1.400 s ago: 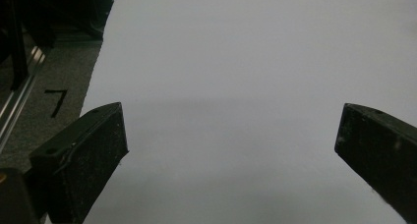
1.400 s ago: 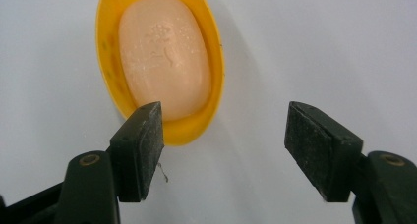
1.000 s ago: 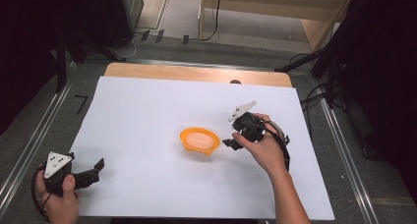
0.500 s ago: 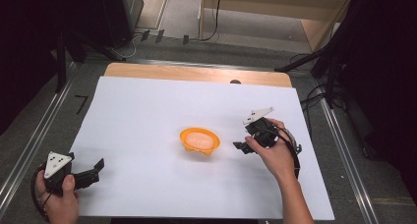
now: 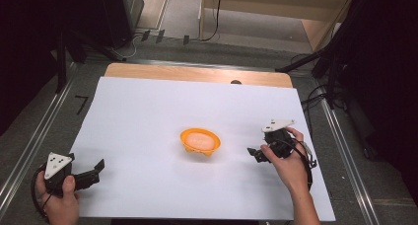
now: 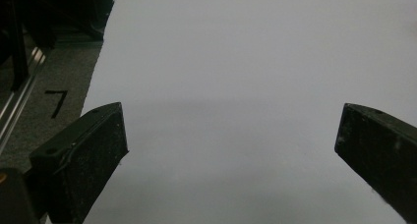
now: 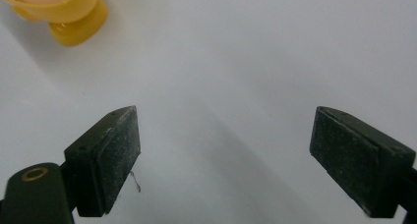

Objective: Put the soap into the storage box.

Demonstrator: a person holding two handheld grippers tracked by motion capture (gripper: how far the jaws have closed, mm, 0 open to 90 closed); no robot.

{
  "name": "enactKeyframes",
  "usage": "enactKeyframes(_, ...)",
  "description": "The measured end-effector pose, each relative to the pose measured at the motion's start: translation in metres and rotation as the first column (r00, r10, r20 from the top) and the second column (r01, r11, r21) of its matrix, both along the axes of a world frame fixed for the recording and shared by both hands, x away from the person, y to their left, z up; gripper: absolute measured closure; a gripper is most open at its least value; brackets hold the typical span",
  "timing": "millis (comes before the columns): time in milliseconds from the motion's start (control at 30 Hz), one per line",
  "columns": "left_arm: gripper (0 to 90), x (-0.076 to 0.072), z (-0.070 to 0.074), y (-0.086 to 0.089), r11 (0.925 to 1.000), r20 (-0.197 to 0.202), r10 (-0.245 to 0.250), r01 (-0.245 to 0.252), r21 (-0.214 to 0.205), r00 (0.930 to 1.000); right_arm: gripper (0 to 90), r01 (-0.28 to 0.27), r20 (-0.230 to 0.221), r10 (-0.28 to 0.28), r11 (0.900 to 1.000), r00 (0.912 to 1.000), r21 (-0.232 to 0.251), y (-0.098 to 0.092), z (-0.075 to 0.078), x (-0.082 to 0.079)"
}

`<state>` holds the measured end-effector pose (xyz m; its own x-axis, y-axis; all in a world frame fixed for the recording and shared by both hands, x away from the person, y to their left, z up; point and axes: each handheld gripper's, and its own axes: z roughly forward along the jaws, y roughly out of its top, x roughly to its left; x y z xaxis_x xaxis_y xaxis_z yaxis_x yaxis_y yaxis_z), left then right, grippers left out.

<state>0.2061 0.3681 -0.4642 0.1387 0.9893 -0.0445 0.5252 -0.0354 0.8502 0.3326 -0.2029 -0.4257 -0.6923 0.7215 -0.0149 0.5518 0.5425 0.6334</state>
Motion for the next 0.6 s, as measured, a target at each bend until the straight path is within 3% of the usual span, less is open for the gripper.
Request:
enactKeyframes(167, 0.0, 0.000, 0.000, 0.000, 1.0000, 0.001, 0.000, 0.000, -0.002, 1.0000, 9.0, 0.030, -0.001, -0.030, 0.9995, 0.9995, 0.010, -0.015, -0.006, -0.007)
enactKeyframes(300, 0.0, 0.000, 0.000, 0.000, 1.0000, 0.001, -0.001, 0.001, -0.002, 1.0000, 1.8, 0.064, -0.009, -0.063, 0.9980, 0.9979, 0.006, -0.027, -0.011, -0.012)
enactKeyframes(600, 0.0, -0.001, 0.000, 0.000, 1.0000, 0.001, -0.001, 0.001, 0.003, 1.0000, 0.0, 0.128, -0.005, -0.128, 0.9911, 0.9918, 0.038, -0.049, -0.019, -0.026)
